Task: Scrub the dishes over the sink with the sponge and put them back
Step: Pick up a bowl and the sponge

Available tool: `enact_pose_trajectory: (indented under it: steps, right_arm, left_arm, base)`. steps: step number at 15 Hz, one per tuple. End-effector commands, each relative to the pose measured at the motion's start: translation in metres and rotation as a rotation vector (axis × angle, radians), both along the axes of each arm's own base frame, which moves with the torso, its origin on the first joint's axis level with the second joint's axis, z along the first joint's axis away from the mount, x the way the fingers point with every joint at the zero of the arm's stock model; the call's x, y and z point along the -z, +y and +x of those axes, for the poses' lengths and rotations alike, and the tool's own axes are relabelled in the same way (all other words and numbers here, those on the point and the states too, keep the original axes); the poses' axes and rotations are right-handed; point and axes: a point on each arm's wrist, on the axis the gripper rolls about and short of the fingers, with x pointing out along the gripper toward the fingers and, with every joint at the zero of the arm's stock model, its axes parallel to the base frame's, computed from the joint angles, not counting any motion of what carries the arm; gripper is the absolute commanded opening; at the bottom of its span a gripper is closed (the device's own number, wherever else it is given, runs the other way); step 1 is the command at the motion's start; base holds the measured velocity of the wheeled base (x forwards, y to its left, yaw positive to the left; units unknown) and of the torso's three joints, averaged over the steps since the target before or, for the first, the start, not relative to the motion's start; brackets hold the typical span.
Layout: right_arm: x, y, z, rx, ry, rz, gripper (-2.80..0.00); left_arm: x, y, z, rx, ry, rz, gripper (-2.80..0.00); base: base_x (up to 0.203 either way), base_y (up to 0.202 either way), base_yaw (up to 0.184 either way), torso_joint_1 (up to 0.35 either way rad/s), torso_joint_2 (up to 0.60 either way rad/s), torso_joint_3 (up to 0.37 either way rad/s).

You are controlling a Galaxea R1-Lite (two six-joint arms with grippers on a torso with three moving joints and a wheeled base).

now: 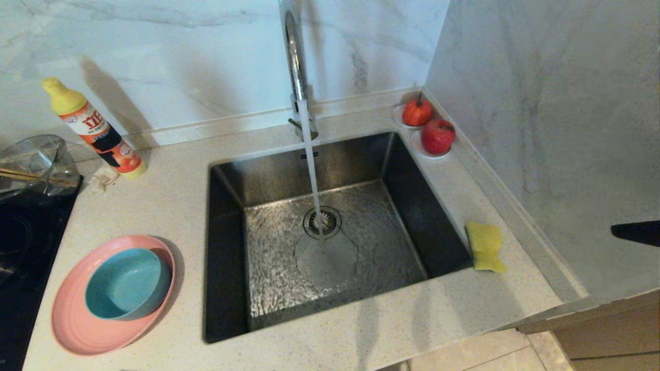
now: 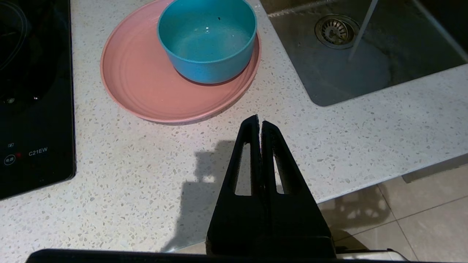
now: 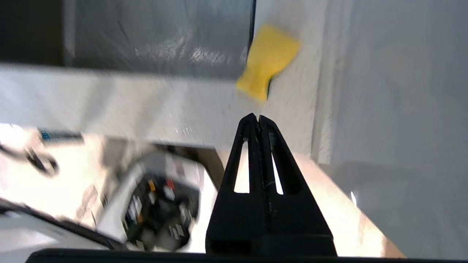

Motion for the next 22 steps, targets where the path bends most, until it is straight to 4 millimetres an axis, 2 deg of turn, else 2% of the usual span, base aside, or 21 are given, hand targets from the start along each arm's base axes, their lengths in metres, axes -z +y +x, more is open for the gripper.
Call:
enact_pose_trajectory:
  steps: [1,4,7,12,15,16,22]
  right_arm:
    - [0.024,0.022,0.032,0.002,0.137,-0.051,-2.80]
    - [0.041,0.036,0.060,0.066,0.243,0.003,-2.80]
    - [0.055,0.042,0.078,0.132,0.330,0.061,-2.80]
    - [0.067,0.049,0.097,0.217,0.414,0.130,-2.80]
    - [0.074,0.050,0.100,0.230,0.443,0.125,-2.80]
    - [0.075,0.051,0.102,0.243,0.452,0.134,0.00]
    - [0.095,0.055,0.115,0.312,0.538,0.167,0.00]
  left_arm:
    - [0.000,0.000,0.000,0.000,0.001,0.000,-2.80]
    - [0.000,0.000,0.000,0.000,0.002,0.000,-2.80]
    - [0.000,0.000,0.000,0.000,0.002,0.000,-2.80]
    - [0.000,0.000,0.000,0.000,0.002,0.000,-2.80]
    - [0.000,0.000,0.000,0.000,0.002,0.000,-2.80]
    - [0.000,0.000,0.000,0.000,0.002,0.000,-2.80]
    - [0.000,0.000,0.000,0.000,0.002,0.000,-2.80]
  base:
    - [0.000,0.000,0.000,0.000,0.00,0.000]
    - [0.000,0.000,0.000,0.000,0.00,0.000]
    - [0.000,0.000,0.000,0.000,0.00,0.000]
    - [0.000,0.000,0.000,0.000,0.00,0.000]
    - [0.000,0.000,0.000,0.000,0.00,0.000]
    - [0.000,0.000,0.000,0.000,0.00,0.000]
    - [0.000,0.000,0.000,0.000,0.00,0.000]
